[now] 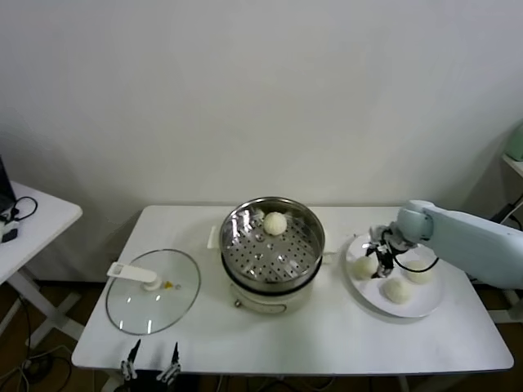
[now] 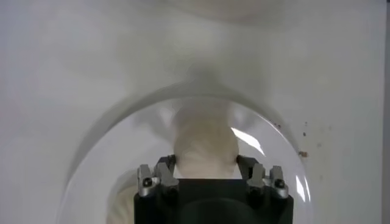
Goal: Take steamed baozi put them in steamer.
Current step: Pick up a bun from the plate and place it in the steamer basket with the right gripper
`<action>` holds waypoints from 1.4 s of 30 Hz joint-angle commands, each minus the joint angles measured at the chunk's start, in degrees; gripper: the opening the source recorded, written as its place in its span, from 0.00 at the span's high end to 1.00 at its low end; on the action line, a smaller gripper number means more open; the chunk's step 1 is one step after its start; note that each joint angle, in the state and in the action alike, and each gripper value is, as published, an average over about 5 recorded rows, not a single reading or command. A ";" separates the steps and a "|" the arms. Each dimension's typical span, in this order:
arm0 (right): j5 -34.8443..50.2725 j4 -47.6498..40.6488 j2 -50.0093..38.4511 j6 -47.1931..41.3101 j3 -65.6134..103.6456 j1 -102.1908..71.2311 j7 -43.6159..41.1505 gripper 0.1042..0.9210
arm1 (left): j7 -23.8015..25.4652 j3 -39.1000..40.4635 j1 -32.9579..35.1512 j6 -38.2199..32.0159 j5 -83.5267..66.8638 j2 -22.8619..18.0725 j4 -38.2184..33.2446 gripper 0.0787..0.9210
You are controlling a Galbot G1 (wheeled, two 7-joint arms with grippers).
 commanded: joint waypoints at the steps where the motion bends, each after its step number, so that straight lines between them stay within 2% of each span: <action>1: 1.10 3.66 -4.03 0.59 0.04 1.62 -0.52 0.31 | -0.08 0.16 0.32 -0.22 0.35 -0.12 -0.24 0.12; 8: 5.66 9.87 -8.60 0.61 -4.50 9.19 -1.18 0.32 | -0.17 0.28 0.98 -0.37 0.72 -0.24 -0.86 0.12; 20: 24.46 21.35 -8.84 -0.97 -25.81 39.40 -4.27 0.32 | -0.13 0.34 1.31 -0.30 0.70 0.07 -1.54 0.12; 32: 37.61 28.84 3.81 -7.55 -22.61 48.89 -0.66 0.32 | -0.12 0.68 1.37 -0.41 0.62 0.26 -1.86 0.12; 37: 38.93 28.26 10.63 -10.31 -18.73 44.95 2.47 0.32 | -0.09 0.68 1.12 -0.35 0.61 0.29 -1.65 0.12; 42: 37.67 23.99 17.33 -12.62 -14.40 36.80 5.30 0.32 | -0.09 0.59 1.07 -0.34 0.52 0.39 -1.58 0.12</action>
